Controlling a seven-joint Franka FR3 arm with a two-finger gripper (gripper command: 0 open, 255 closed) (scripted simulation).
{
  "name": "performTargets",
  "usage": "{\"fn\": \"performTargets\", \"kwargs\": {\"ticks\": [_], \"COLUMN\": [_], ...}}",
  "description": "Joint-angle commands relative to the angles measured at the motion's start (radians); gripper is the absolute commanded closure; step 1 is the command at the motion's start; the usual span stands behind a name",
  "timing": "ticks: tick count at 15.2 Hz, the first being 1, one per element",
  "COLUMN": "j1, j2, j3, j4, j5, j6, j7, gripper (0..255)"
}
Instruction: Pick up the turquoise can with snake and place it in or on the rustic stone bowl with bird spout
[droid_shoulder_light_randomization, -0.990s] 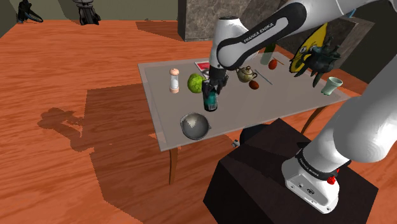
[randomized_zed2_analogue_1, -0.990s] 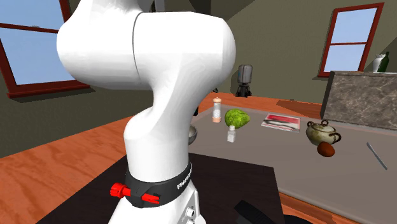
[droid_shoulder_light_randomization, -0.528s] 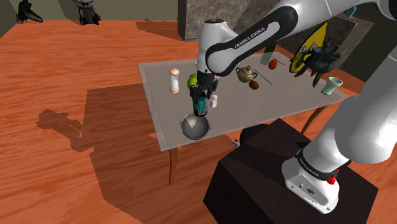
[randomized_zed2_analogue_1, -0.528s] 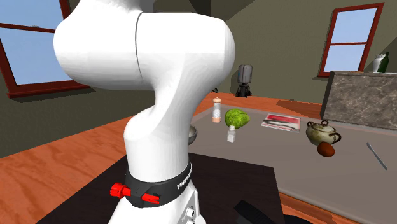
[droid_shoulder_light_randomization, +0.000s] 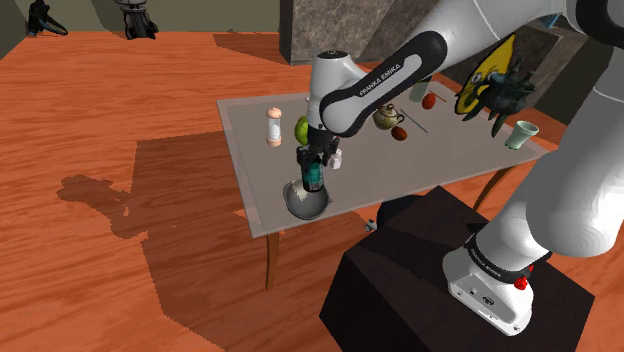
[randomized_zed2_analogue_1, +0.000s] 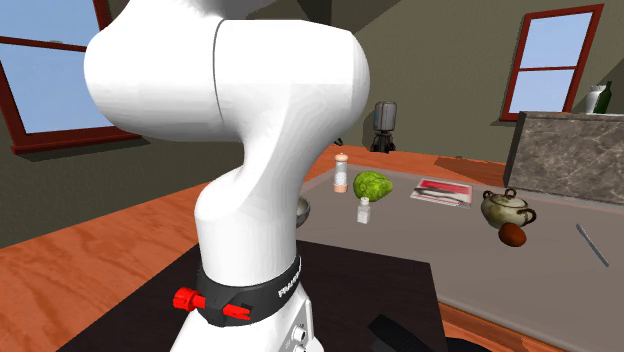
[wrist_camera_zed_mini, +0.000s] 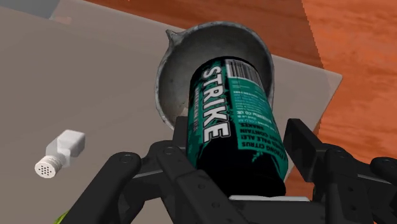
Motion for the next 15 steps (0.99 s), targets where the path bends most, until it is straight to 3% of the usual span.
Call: {"fn": "performTargets", "kwargs": {"ticks": [1, 8, 15], "j1": [0.0, 0.003, 0.003], "j2": [0.018, 0.107, 0.107], "j3": [-0.001, -0.005, -0.006], "j4": [-0.008, -0.011, -0.011], "j5": [-0.002, -0.012, -0.012], "j6": [0.028, 0.119, 0.119], "j7": [0.001, 0.008, 0.008], "gripper": [255, 255, 255]}}
